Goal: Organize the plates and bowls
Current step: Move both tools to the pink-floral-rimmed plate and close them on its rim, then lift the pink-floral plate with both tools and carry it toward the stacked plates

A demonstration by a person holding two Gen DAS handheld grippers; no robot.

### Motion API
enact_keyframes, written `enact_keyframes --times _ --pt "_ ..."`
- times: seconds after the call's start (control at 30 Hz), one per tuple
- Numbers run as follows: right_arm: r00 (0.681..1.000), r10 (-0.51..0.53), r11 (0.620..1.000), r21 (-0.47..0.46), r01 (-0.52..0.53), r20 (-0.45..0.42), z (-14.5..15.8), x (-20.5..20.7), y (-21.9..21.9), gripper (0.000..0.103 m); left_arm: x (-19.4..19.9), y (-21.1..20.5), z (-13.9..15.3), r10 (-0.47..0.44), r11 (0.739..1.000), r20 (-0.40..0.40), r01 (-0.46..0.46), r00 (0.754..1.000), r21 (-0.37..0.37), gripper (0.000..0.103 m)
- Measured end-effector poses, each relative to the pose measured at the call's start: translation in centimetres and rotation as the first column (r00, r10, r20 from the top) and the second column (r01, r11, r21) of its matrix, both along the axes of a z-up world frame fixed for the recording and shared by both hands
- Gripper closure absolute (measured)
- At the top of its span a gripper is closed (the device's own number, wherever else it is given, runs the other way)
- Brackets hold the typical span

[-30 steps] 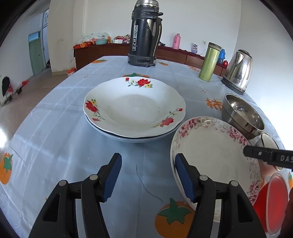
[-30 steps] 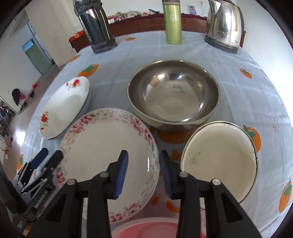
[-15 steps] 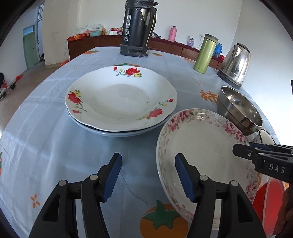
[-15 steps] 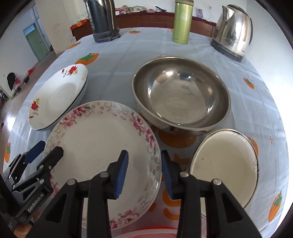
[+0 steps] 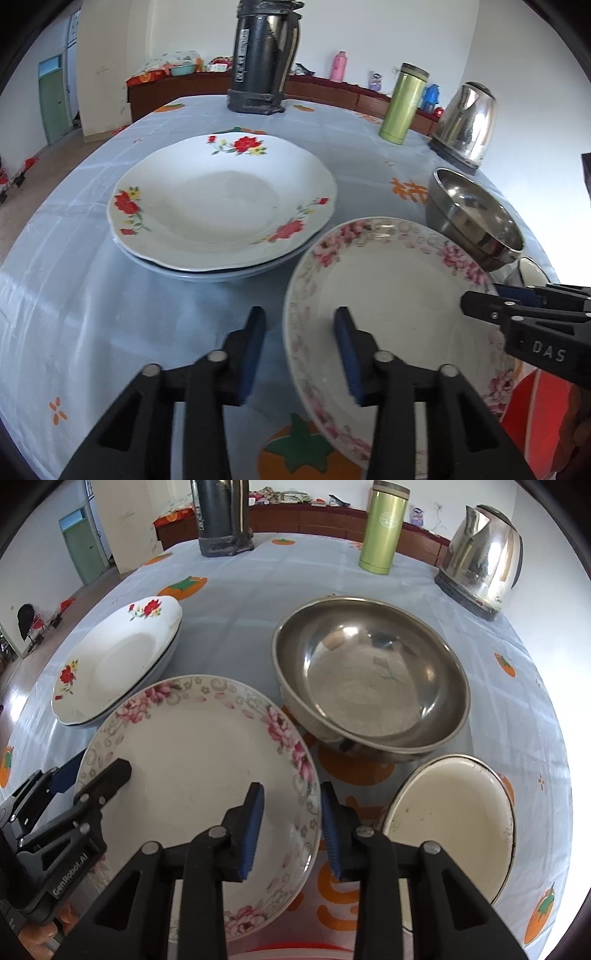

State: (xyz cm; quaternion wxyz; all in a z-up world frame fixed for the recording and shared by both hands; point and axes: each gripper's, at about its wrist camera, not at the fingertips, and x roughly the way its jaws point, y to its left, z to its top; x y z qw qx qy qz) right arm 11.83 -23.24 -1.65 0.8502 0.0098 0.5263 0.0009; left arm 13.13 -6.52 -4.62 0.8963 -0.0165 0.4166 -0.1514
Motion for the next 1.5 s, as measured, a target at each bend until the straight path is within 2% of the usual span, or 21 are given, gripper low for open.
enact_keyframes --times 0.1,0.5,0.73,0.87,1.1,1.23,1.37,1.5 --pt "1.000 0.008 1.000 -0.013 -0.008 -0.003 -0.1 0.0 0.1 0.073 -0.1 -0.7 -0.1 -0.026 1.000 0.001 0.026 1.000 0.011 0.067" --pt "0.999 0.040 0.998 -0.056 -0.041 -0.021 -0.4 1.0 0.5 0.073 0.2 -0.5 0.0 -0.016 1.000 -0.005 0.016 1.000 -0.007 0.068" --pt "0.998 0.058 0.998 -0.031 -0.059 -0.034 -0.4 1.3 0.2 0.073 0.5 -0.1 0.0 -0.019 0.999 -0.018 0.018 1.000 -0.042 0.068" --pt "0.997 0.064 0.998 0.020 -0.063 -0.038 -0.3 0.6 0.0 0.078 0.6 0.8 0.3 -0.004 0.996 -0.033 0.001 0.999 -0.085 0.068" --pt "0.998 0.054 0.995 0.084 -0.052 -0.021 -0.1 -0.2 -0.1 0.081 0.2 1.4 1.1 0.000 0.997 0.003 0.000 1.000 -0.073 0.069" --pt "0.998 0.057 0.989 0.140 -0.054 -0.018 0.3 -0.7 0.2 0.083 0.1 2.0 1.5 0.007 0.999 0.024 -0.006 1.000 -0.042 0.069" --pt "0.997 0.073 0.993 0.091 -0.071 -0.019 0.3 -1.1 1.8 0.083 0.0 3.0 1.6 0.000 0.999 0.012 0.001 1.000 -0.045 0.069" --pt "0.996 0.085 0.987 0.137 -0.080 -0.030 0.2 -1.6 2.4 0.083 -0.2 4.1 1.6 0.003 0.999 -0.009 -0.004 1.000 -0.047 0.069"
